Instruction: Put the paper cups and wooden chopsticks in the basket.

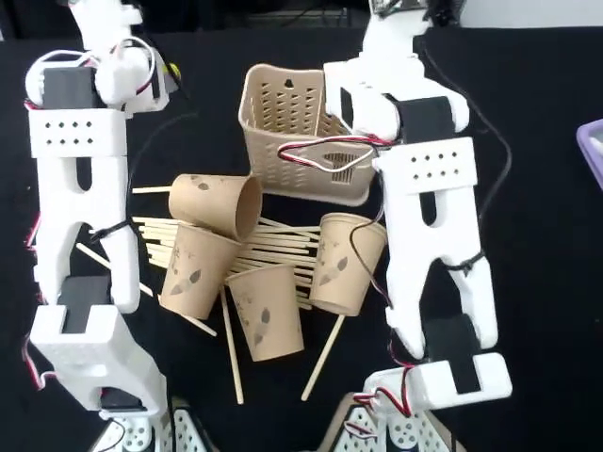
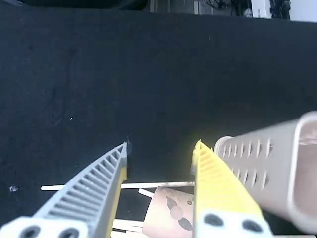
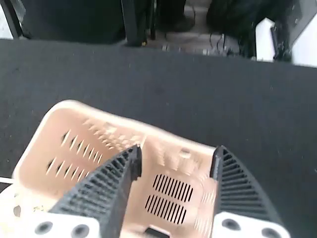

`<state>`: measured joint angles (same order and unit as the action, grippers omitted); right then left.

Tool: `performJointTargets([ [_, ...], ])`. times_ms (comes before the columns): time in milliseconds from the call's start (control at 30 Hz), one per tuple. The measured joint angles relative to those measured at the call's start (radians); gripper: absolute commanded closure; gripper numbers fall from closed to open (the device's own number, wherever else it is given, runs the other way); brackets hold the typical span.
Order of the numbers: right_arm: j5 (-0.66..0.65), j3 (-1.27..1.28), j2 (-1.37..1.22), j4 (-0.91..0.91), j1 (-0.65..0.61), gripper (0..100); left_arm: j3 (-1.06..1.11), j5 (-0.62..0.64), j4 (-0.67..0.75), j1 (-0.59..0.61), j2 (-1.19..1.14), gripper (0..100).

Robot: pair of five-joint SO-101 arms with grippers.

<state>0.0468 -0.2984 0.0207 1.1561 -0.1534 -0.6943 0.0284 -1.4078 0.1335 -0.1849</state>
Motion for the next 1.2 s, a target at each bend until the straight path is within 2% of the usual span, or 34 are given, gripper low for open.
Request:
performJointTargets([
  [267,0.000,0.029,-0.006,0.000,0.068,76.2,-0.003,0.003,-0.058,0.005,0.011,78],
  [433,0.000,0.038,0.000,0.074,0.147,76.2,-0.094,0.003,-0.091,-0.061,0.012,78],
  [633,-0.002,0.160,0.000,0.106,0.167,76.3,-0.152,0.058,-0.054,-0.190,0.003,78],
  [733,0.000,0.219,0.000,0.063,0.166,83.1,-0.152,0.061,-0.005,-0.244,-0.051,78],
  [833,0.000,0.270,0.000,0.006,0.167,99.2,-0.152,0.061,0.014,-0.259,-0.126,79],
  [900,0.000,0.318,0.000,-0.043,0.167,97.2,-0.150,0.061,0.014,-0.256,-0.167,84],
  [1000,0.000,0.379,0.002,-0.133,0.172,98.6,-0.150,0.061,-0.017,-0.256,-0.210,98],
  [1200,0.000,0.462,0.023,-0.302,0.129,98.8,-0.150,0.066,-0.038,-0.250,-0.229,97],
])
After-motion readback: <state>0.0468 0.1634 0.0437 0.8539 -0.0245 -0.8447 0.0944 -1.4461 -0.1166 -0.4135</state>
